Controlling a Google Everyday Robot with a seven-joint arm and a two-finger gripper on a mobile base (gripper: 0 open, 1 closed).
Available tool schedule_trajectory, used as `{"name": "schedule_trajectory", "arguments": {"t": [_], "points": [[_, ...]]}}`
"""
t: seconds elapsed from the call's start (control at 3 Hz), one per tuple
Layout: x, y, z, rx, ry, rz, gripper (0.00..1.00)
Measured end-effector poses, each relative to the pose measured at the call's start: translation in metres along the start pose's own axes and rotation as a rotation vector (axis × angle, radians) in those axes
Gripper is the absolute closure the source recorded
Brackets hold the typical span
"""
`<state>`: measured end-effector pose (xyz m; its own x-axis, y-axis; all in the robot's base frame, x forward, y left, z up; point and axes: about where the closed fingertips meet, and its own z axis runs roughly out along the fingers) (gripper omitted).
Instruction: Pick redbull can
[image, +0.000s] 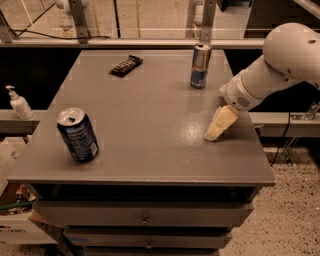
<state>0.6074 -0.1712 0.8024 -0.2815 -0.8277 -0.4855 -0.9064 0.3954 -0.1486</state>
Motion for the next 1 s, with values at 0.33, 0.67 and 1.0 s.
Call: {"name": "schedule_trajectory", "arguments": {"t": [0.33,0.67,1.0], "points": [[-0.012,0.0,-0.005,0.031,-0.07,0.008,0.0],[-0.032,-0.015,-0.038,0.109,-0.168,0.029,0.0],[-0.039,-0.039,-0.06,0.158,-0.275,0.085,0.0]]}}
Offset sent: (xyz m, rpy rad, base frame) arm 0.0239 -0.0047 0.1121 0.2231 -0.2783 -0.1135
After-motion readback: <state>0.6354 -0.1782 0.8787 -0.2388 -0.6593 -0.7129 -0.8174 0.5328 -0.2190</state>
